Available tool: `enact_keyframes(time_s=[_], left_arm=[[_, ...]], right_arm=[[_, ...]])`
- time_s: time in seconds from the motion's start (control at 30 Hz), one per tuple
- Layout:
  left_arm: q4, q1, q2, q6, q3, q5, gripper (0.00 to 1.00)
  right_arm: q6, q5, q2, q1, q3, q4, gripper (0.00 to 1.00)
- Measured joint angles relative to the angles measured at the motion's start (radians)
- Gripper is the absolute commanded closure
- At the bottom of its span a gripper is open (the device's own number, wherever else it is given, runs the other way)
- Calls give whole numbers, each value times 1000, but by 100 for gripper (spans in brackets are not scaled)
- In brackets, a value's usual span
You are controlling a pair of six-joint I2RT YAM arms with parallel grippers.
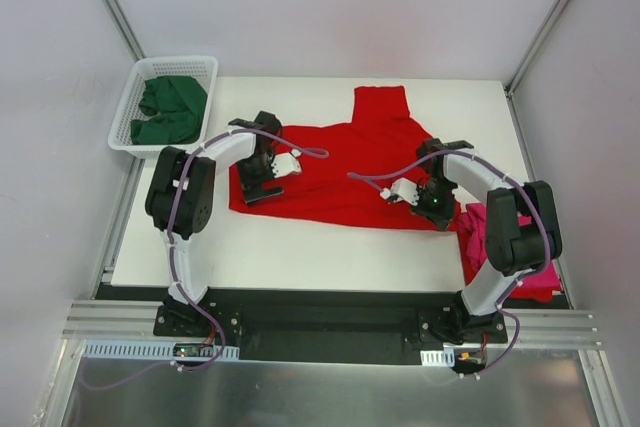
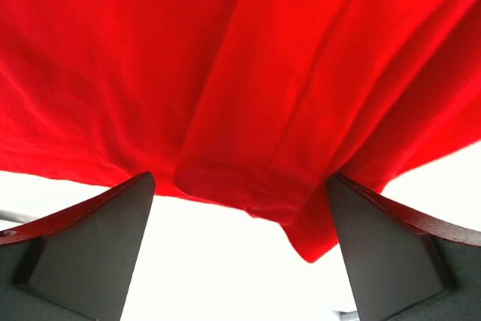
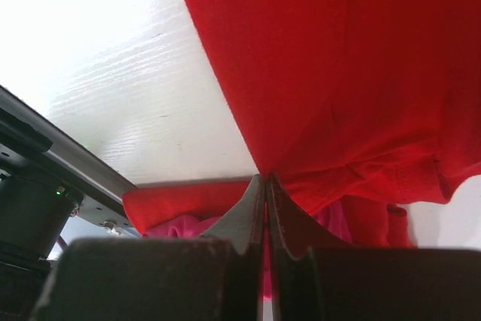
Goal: Fold and stack the t-shirts
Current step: Fold the flattened tshirt in 1/3 of the way
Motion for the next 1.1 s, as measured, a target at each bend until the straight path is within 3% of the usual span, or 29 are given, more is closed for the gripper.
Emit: enact_keyframes(time_s=[0.3,0.8,1.1], left_arm=[[-16,-37,-158,-23,-134,1,1],[46,-79,-217,-63,-140,13,1],[195,-85,-260,-38,-231,-53,13]], right_arm=[[-13,-5,0,0,-15,-36,99],[6,-32,-57,2,-37,13,99],[11,-48,-61,2,-37,20,99]])
